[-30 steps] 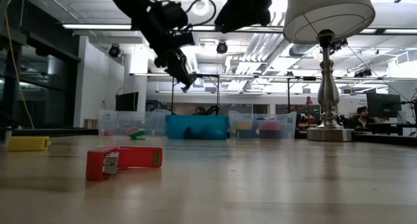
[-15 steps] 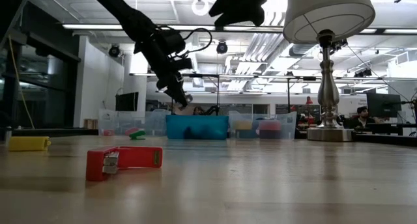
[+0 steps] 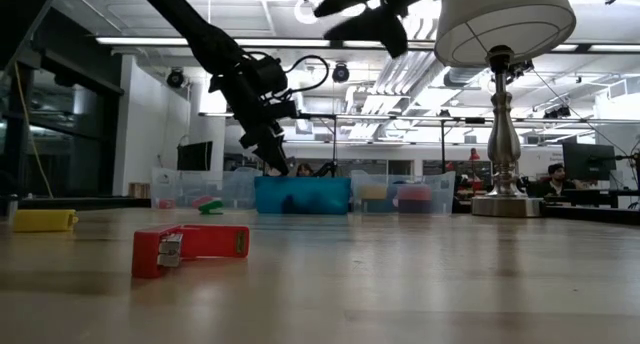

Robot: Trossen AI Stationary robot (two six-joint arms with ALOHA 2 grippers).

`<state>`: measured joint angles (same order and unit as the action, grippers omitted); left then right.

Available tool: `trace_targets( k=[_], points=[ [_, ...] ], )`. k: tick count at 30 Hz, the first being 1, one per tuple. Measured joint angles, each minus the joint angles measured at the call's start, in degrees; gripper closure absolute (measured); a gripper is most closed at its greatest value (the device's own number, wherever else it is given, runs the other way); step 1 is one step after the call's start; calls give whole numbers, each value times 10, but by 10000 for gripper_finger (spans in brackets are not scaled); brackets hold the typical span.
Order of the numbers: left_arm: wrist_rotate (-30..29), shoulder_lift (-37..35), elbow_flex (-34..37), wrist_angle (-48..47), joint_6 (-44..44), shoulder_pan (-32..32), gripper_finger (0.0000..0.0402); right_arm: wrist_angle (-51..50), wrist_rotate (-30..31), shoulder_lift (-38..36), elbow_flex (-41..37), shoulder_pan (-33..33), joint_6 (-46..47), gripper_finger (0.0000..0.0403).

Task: Pick and place Stapler, Stapler remover, tape
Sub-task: Put the light blue staple remover into the blue bin

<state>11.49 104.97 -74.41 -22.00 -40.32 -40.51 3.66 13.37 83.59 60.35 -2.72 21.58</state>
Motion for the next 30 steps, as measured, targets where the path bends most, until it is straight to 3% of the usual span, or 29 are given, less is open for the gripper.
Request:
trace_targets(
  k=[4,12,23,30],
  points=[
    [-1,0,0,0,0,0,309,100,16,-40,-96,-1,50,222],
    [-5,0,0,15,0,0,309,127,66,-139,-198,0,86,222],
    [-5,0,0,5,30,0,307,120,77,-213,-268,0,84,222],
    [-1,0,0,-1,31,0,251,111,75,-220,-278,1,37,222]
  ],
)
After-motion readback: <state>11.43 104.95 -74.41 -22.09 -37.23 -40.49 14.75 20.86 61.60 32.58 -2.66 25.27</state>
